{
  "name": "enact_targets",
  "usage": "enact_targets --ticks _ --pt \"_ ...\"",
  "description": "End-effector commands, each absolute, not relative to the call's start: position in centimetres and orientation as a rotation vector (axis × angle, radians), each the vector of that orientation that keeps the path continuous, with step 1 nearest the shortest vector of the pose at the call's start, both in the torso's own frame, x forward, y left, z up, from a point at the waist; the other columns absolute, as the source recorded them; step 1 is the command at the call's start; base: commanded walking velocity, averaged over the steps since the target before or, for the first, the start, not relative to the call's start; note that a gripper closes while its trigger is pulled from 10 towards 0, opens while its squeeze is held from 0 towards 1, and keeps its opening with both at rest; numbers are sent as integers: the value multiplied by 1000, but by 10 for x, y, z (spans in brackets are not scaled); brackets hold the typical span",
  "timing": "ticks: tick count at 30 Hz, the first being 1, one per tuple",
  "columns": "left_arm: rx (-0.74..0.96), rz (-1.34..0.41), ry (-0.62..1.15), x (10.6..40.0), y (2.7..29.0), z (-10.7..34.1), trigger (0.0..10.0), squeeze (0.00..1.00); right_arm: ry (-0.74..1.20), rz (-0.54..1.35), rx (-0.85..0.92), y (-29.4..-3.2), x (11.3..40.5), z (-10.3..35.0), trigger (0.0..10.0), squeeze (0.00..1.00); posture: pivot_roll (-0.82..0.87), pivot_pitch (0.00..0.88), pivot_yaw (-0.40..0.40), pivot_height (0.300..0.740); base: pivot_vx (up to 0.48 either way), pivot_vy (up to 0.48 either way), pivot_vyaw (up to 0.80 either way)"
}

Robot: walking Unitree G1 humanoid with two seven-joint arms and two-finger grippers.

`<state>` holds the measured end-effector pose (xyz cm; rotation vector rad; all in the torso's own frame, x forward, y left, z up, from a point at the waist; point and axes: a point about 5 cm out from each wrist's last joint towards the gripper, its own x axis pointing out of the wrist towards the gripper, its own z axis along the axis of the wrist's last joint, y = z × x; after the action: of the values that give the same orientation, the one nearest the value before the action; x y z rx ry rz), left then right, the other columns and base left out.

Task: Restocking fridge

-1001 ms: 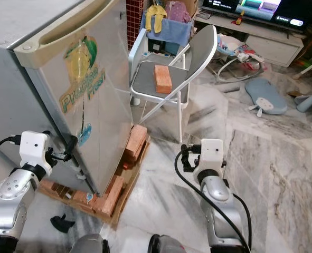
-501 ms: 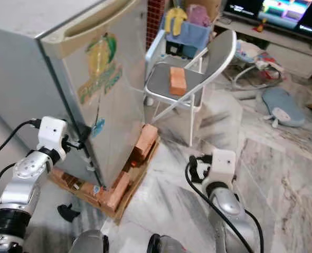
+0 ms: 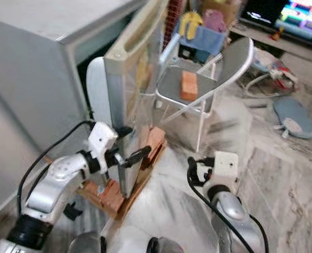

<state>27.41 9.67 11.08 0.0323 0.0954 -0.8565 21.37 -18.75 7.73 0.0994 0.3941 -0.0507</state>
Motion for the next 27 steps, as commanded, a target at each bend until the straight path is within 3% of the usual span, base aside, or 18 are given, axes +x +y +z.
enact_targets --ticks 1,7,9,16,21,27 --pt "37 -719 141 280 119 102 10000 0 382 -44 98 -188 215 81 10000 0 135 24 -107 740 0 0 0" --pt "11 -608 133 278 145 107 10000 0 374 -33 90 -186 218 82 10000 0 137 17 -111 740 0 0 0" --pt "-50 -627 169 267 152 106 10000 0 374 -34 90 -186 218 81 10000 0 136 16 -108 740 0 0 0" --pt "-9 -655 283 244 165 83 10000 0 377 -29 94 -185 218 80 10000 0 140 18 -103 740 0 0 0" --pt "32 -408 313 242 194 66 10000 0 382 -27 97 -184 218 78 10000 0 145 20 -106 740 0 0 0" --pt "-56 -305 314 243 205 68 10000 0 377 -27 95 -183 221 79 10000 0 150 21 -107 740 0 0 0"
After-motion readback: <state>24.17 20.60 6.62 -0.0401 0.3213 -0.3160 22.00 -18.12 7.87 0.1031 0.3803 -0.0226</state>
